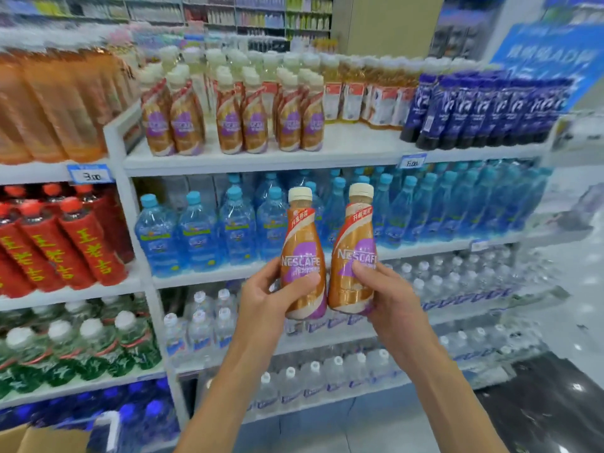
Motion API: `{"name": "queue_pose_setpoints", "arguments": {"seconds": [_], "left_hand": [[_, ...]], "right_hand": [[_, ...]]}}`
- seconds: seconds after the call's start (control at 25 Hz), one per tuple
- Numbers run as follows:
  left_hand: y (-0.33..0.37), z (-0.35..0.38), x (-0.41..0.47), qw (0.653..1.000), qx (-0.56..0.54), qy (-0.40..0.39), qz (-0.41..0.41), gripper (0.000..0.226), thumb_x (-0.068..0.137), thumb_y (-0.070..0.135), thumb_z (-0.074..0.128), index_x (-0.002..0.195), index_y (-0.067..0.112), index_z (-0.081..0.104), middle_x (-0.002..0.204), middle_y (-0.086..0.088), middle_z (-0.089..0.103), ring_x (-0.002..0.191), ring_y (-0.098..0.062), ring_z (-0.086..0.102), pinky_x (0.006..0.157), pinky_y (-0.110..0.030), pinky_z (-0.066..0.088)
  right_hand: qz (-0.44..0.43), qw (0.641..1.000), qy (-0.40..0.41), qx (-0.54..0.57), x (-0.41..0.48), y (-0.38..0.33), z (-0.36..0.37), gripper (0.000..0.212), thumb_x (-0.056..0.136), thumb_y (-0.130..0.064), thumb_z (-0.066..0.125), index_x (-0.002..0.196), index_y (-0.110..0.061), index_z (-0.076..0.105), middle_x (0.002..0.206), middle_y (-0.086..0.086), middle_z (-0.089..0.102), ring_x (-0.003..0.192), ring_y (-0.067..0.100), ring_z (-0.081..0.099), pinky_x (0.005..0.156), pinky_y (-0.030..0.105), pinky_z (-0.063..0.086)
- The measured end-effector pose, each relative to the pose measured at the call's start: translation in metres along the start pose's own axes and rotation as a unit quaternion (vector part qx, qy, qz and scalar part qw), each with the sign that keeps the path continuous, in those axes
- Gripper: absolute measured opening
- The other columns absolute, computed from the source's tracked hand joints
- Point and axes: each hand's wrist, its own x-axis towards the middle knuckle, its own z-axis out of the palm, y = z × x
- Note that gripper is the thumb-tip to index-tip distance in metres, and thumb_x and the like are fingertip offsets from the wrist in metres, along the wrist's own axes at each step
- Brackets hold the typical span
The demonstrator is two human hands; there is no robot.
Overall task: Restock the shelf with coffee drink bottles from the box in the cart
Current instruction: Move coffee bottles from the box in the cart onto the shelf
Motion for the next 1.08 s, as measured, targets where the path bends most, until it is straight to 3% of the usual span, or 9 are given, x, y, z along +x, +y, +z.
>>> {"name": "queue_pose_setpoints", "arguments": {"seconds": [0.2, 0.32, 0.52, 0.64, 0.72, 0.92, 1.08], "left_hand": [[-0.003, 0.03, 0.082, 1.0, 0.009, 0.001, 0.006, 0.039, 0.069, 0.023, 0.082, 0.107, 0.018, 0.075, 0.108, -0.01, 0.076, 0.096, -0.029, 0.073, 0.087, -0.045, 0.057], [-0.002, 0.044, 0.13, 1.0, -0.01, 0.005, 0.005, 0.033, 0.069, 0.021, 0.08, 0.102, 0.02, 0.077, 0.106, -0.011, 0.076, 0.094, -0.028, 0.074, 0.082, -0.041, 0.058], [-0.007, 0.056, 0.187, 1.0, 0.006, 0.012, 0.002, 0.054, 0.065, 0.027, 0.085, 0.116, 0.015, 0.071, 0.11, -0.011, 0.075, 0.1, -0.031, 0.073, 0.083, -0.042, 0.059], [-0.009, 0.058, 0.212, 0.999, 0.01, 0.036, 0.004, 0.069, 0.055, 0.036, 0.088, 0.118, 0.015, 0.07, 0.11, -0.011, 0.074, 0.099, -0.031, 0.073, 0.083, -0.042, 0.059], [-0.008, 0.061, 0.227, 0.999, 0.013, 0.049, 0.007, 0.068, 0.053, 0.037, 0.087, 0.116, 0.015, 0.071, 0.108, -0.01, 0.075, 0.097, -0.03, 0.073, 0.079, -0.038, 0.059], [-0.007, 0.076, 0.254, 0.997, 0.015, 0.07, 0.024, 0.056, 0.054, 0.037, 0.087, 0.107, 0.025, 0.075, 0.104, -0.008, 0.076, 0.094, -0.026, 0.074, 0.077, -0.034, 0.058], [-0.007, 0.091, 0.268, 0.993, 0.01, 0.103, 0.048, 0.062, 0.056, 0.039, 0.088, 0.114, 0.024, 0.073, 0.109, -0.009, 0.075, 0.103, -0.03, 0.071, 0.086, -0.042, 0.058]], "right_hand": [[-0.02, 0.999, -0.001, -0.025, 0.076, -0.024, -0.027, 0.048, 0.077, -0.025, 0.071, 0.12, -0.003, 0.07, 0.11, 0.015, 0.075, 0.099, 0.03, 0.073, 0.086, 0.042, 0.059], [-0.019, 0.999, 0.002, -0.038, 0.124, -0.037, -0.041, 0.051, 0.072, -0.029, 0.077, 0.116, -0.005, 0.071, 0.107, 0.015, 0.075, 0.096, 0.031, 0.072, 0.084, 0.044, 0.058], [-0.019, 0.999, -0.025, -0.032, 0.189, -0.048, -0.057, 0.041, 0.074, -0.023, 0.073, 0.111, -0.006, 0.074, 0.104, 0.015, 0.076, 0.093, 0.028, 0.074, 0.073, 0.032, 0.06], [-0.013, 0.997, -0.054, -0.05, 0.223, -0.05, -0.061, 0.041, 0.067, -0.03, 0.08, 0.105, -0.013, 0.078, 0.101, 0.014, 0.076, 0.091, 0.028, 0.073, 0.076, 0.037, 0.061], [-0.005, 0.996, -0.069, -0.061, 0.243, -0.052, -0.064, 0.048, 0.063, -0.036, 0.081, 0.105, -0.014, 0.077, 0.103, 0.015, 0.076, 0.093, 0.029, 0.073, 0.083, 0.045, 0.058], [0.002, 0.991, -0.11, -0.075, 0.284, -0.064, -0.076, 0.047, 0.059, -0.039, 0.082, 0.101, -0.018, 0.078, 0.098, 0.012, 0.076, 0.088, 0.027, 0.072, 0.074, 0.038, 0.057], [-0.002, 0.985, -0.154, -0.074, 0.307, -0.08, -0.083, 0.053, 0.057, -0.039, 0.083, 0.104, -0.016, 0.078, 0.104, 0.013, 0.077, 0.094, 0.03, 0.074, 0.077, 0.037, 0.059]]}}
